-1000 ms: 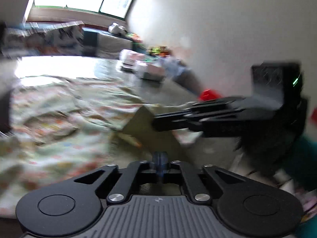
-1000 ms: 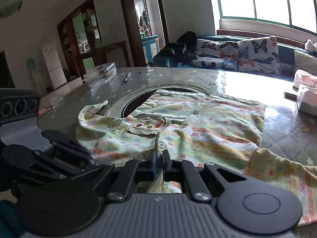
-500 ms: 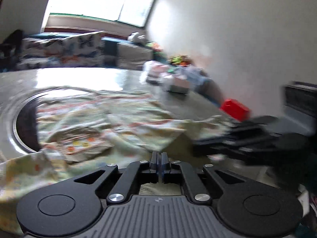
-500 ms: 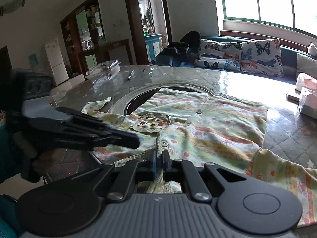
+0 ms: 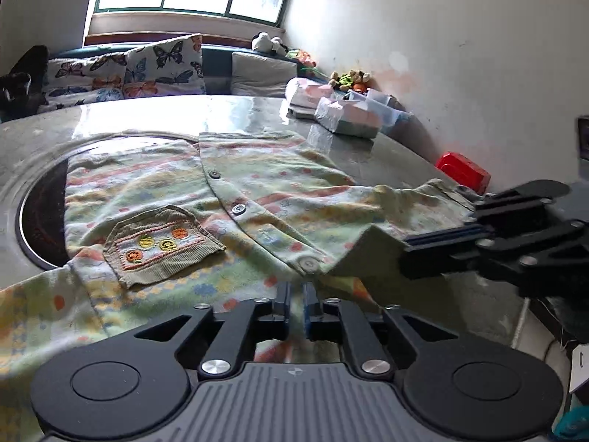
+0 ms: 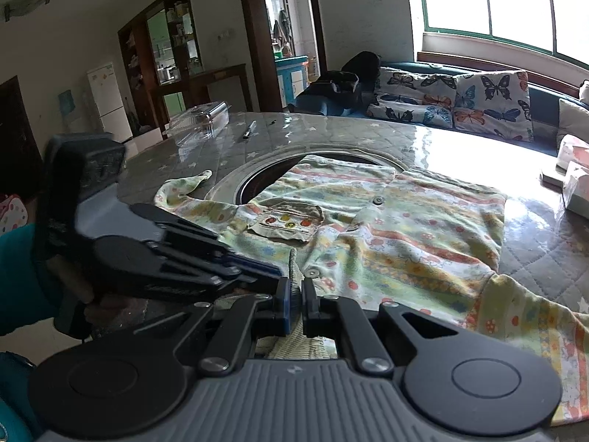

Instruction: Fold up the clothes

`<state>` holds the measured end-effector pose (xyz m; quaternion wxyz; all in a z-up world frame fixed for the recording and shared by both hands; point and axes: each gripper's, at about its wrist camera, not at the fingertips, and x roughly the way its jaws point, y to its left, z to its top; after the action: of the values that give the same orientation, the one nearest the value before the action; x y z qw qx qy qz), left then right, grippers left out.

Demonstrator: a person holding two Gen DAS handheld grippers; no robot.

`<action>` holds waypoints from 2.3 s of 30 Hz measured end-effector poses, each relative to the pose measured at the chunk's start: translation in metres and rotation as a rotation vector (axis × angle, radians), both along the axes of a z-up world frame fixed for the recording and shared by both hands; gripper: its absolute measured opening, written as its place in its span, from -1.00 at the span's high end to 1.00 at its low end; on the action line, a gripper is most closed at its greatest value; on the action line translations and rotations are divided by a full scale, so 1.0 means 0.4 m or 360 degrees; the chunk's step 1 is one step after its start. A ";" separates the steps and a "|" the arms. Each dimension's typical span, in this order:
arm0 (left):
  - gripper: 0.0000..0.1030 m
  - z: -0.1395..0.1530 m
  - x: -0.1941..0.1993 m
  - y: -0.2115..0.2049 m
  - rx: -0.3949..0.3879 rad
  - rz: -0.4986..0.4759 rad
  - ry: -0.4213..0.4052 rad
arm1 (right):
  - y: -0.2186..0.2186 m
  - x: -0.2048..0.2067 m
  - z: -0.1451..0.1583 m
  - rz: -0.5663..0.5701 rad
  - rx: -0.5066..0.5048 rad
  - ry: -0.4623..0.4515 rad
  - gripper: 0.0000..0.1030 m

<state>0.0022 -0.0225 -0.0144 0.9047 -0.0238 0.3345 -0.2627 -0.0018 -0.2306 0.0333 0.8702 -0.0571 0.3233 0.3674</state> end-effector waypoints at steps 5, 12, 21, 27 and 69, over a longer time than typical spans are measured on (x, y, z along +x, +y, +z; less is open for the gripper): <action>0.76 0.007 -0.054 0.011 -0.0018 -0.0038 0.0016 | 0.017 -0.003 -0.005 0.0053 -0.0023 0.0004 0.90; 0.69 0.012 -0.106 0.016 0.0005 -0.0071 -0.0016 | 0.066 -0.009 -0.054 0.0182 -0.0108 0.0069 0.87; 0.46 0.066 -0.119 0.093 -0.0060 0.0102 -0.0095 | 0.086 -0.014 -0.062 0.0263 -0.0119 0.0102 0.74; 0.51 0.062 -0.081 0.038 -0.0129 0.0016 -0.0113 | 0.048 0.036 -0.045 0.0068 -0.0081 0.0069 0.74; 0.40 0.067 -0.133 0.218 0.0020 0.0394 -0.0183 | 0.105 0.003 -0.090 0.0360 -0.0246 0.0086 0.68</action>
<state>-0.0510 0.0646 0.0122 0.9481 -0.0440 0.2781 -0.1478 -0.0006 -0.1885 -0.0028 0.8072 -0.1502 0.3655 0.4385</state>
